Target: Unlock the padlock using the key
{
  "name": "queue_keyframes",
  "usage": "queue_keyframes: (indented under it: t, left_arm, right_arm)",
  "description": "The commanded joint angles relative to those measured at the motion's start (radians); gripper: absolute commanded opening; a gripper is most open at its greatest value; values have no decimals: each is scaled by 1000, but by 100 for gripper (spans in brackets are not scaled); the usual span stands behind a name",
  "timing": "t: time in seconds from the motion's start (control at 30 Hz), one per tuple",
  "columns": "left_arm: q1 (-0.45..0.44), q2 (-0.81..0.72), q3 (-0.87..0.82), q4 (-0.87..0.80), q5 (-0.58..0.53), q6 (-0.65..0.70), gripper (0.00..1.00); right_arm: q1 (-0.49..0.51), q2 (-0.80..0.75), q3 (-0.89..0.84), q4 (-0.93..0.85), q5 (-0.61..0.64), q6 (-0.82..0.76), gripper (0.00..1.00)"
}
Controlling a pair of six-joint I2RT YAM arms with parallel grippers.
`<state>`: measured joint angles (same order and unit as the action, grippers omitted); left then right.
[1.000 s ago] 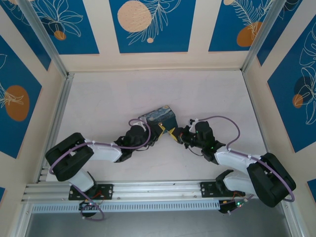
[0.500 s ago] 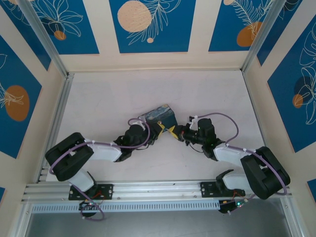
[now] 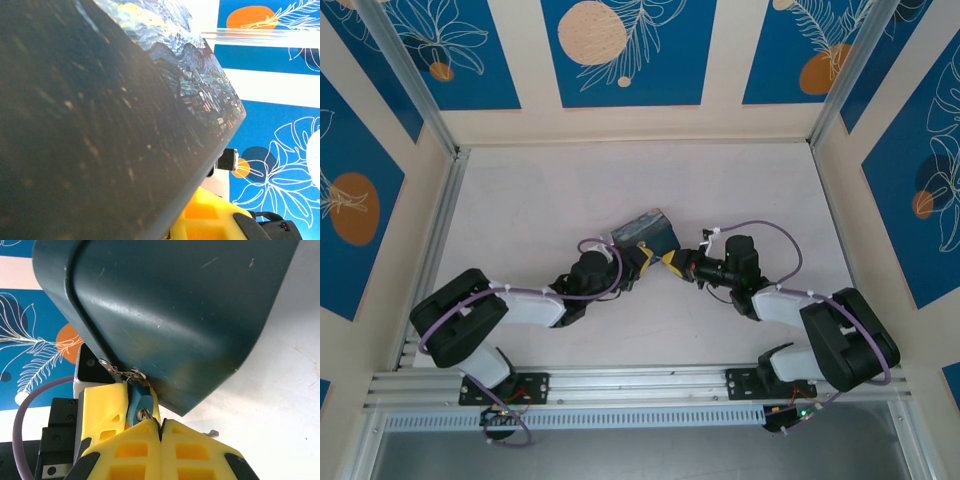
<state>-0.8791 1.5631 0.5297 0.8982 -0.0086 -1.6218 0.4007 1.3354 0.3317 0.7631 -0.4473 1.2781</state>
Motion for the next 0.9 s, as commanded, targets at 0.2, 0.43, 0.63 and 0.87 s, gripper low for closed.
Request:
queue_keyframes:
  t: [0.2,0.43,0.63,0.87]
  left_arm:
    - [-4,-19,7,96,65,-8,0]
    - [-4,-5,4,100,76,-8,0]
    - [-6,3,4,106,83,-1,0]
    - [-8,11,5,120,91,0,0]
  right_arm:
    - [-3,37,50,58,-46,-139,0]
    - [-7,68,49,107,-60,-137,0]
    - [-20,136,53,230,-102,-66,0]
    - [-20,210,87,299,-173,7,0]
